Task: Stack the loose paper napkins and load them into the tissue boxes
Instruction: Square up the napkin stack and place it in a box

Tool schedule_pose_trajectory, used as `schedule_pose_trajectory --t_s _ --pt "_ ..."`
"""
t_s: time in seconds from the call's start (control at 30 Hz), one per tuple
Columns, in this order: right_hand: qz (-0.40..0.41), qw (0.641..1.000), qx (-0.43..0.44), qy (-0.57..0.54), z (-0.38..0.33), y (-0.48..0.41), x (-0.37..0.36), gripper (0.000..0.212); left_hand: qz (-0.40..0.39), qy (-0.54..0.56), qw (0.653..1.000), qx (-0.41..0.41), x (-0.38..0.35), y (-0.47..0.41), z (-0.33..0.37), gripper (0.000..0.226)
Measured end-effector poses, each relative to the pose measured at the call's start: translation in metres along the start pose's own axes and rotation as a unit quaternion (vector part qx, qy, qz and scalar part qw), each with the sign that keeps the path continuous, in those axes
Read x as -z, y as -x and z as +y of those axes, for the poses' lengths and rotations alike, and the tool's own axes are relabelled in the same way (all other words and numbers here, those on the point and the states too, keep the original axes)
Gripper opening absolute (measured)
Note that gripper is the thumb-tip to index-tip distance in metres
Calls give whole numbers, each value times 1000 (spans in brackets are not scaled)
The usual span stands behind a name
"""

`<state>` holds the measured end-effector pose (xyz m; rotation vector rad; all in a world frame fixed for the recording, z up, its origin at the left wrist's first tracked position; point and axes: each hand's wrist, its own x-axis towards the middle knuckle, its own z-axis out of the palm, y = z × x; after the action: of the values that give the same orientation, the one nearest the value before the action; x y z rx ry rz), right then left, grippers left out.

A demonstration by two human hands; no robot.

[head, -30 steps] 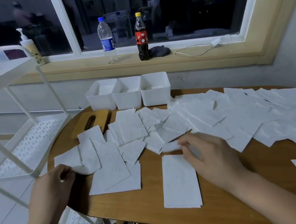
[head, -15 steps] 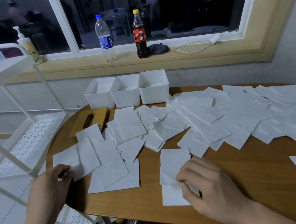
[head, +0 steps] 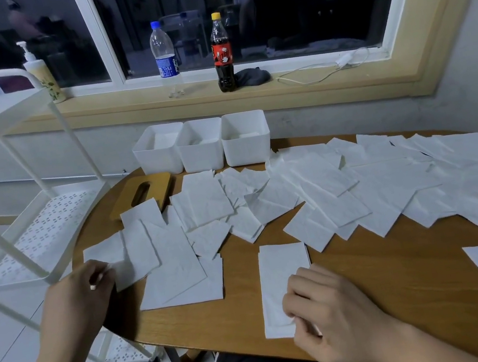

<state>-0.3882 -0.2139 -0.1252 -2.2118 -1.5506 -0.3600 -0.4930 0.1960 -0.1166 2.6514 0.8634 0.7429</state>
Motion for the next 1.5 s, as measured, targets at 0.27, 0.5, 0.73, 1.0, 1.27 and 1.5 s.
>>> schedule_pose_trajectory --t_s 0.27,0.5,0.73,1.0,1.27,1.5 --pt "-29 996 -41 -67 -1 1 5 12 86 0 992 -87 25 5 38 7" --pt "55 966 -174 -184 9 1 13 13 52 77 979 -182 25 19 99 9" --pt "42 864 -348 -362 18 -26 29 22 -29 162 961 -221 -2 48 162 7" --pt "-9 734 -425 -530 27 -52 32 34 -64 176 927 -325 -27 87 199 7" --pt "-11 832 -444 -332 35 -39 20 26 -105 145 894 -411 -44 110 198 5" --pt "22 873 -425 -238 38 -31 7 27 -125 117 882 -438 -50 114 193 6"
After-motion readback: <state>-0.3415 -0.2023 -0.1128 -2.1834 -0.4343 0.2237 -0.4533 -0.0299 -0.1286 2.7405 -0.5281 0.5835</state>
